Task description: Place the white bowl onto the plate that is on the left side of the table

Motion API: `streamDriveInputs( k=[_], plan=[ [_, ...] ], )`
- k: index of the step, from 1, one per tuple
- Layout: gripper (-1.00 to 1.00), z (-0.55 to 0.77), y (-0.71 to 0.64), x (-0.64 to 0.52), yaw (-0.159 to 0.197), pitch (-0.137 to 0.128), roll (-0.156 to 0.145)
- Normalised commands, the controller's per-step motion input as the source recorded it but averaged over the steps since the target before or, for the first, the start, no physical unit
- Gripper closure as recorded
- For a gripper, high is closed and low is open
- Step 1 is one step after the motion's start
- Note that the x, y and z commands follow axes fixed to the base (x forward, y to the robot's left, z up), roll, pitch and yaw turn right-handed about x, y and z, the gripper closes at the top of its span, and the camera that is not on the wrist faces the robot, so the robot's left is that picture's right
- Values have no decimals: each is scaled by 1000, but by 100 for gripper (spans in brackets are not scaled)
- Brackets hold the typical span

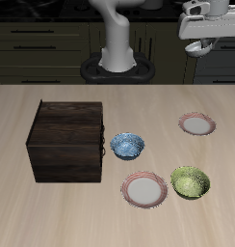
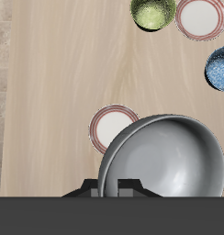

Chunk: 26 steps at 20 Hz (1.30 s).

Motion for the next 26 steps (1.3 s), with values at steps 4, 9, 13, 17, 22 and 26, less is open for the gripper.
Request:
streamDriveInputs(
  k=[4,9,13,17,22,26],
  plan=[
    [100,-183,25,75,10,5,-14],
    [100,-261,52,6,15,-22,0],
    [100,-372,110,-87,8,-12,-2],
    [100,-421,-14,61,24,25,-23],
    [100,-334,-22,21,13,-6,-28],
    [100,-294,21,-112,10,-36,-14]
  ],
)
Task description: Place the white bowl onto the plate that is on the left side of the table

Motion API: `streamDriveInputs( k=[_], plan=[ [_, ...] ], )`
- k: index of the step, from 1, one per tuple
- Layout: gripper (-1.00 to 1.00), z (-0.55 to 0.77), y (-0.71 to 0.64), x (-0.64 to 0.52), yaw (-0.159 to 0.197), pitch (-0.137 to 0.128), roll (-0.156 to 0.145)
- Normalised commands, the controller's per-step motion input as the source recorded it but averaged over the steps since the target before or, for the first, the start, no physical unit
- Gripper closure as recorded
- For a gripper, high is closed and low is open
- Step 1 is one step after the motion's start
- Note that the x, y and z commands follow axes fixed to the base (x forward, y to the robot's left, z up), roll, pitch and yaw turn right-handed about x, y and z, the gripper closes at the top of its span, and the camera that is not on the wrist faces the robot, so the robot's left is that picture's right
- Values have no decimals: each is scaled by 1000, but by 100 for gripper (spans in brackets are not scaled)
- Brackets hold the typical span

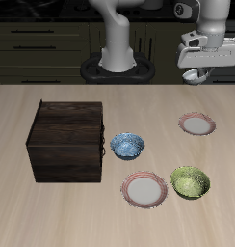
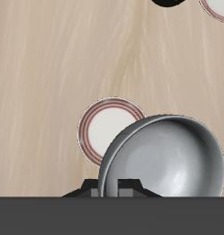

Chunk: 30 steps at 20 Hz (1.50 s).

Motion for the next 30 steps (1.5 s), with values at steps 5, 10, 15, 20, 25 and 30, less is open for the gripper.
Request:
streamDriveInputs(
  k=[5,10,15,20,25,30],
  plan=[
    [100,-266,70,-60,-3,36,20],
    [100,-278,109,-88,27,-1,9],
    [100,-203,133,67,18,-4,9],
    [100,-190,1,146,10,-1,-17],
    [100,-185,-27,122,20,-51,-32],
    [100,-315,14,83,22,11,-16]
  ],
)
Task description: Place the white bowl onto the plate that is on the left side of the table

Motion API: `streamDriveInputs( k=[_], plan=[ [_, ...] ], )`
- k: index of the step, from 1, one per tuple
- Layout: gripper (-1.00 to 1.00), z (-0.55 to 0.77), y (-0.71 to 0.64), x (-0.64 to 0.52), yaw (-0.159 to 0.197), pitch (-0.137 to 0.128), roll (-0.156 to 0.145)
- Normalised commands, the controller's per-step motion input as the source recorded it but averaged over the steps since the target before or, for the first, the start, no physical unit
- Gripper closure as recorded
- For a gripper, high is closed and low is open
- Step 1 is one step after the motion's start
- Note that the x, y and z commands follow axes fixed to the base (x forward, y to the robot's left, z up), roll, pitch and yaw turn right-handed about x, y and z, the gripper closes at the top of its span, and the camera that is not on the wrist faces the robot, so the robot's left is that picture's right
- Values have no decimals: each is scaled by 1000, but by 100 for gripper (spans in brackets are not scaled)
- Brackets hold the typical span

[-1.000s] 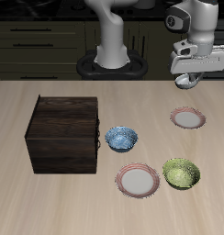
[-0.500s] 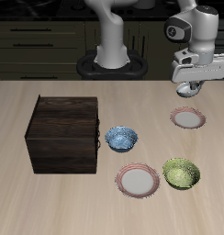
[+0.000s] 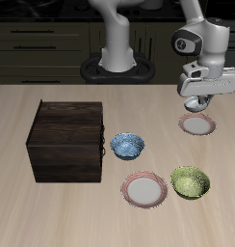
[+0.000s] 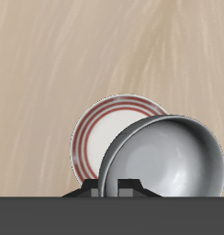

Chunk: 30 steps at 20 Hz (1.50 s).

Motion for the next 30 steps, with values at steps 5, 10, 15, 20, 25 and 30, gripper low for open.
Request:
streamDriveInputs(
  k=[5,10,15,20,25,30],
  plan=[
    [100,-263,-9,59,38,-9,-25],
    [100,-108,24,45,28,-17,-4],
    [100,-329,24,117,8,78,8],
    [100,-205,14,11,30,22,-10],
    [-100,-155,96,-139,-26,69,72],
    [-100,13,13,-35,-3,9,26]
  ],
)
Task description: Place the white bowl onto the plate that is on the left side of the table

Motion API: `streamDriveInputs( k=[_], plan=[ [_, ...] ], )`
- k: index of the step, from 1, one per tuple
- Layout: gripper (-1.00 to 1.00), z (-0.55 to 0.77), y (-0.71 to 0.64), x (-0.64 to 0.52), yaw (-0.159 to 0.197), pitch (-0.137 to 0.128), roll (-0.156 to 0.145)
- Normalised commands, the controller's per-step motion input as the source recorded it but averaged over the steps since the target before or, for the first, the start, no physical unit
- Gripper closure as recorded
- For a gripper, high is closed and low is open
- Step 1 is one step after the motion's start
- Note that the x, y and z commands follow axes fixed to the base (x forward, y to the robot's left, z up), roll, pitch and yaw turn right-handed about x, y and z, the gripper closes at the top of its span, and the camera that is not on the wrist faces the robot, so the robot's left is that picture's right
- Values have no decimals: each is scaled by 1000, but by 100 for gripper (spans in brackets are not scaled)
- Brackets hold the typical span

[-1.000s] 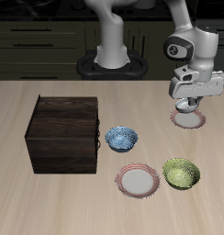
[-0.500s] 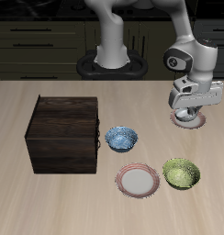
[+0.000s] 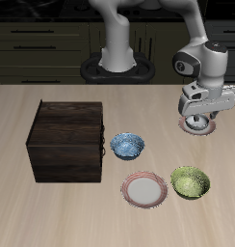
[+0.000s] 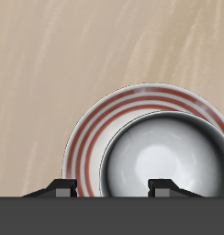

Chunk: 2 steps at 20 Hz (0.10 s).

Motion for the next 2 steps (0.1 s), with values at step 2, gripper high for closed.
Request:
streamDriveInputs(
  k=[2],
  plan=[
    [-100,-23,32,-10,6,6,17]
  ],
)
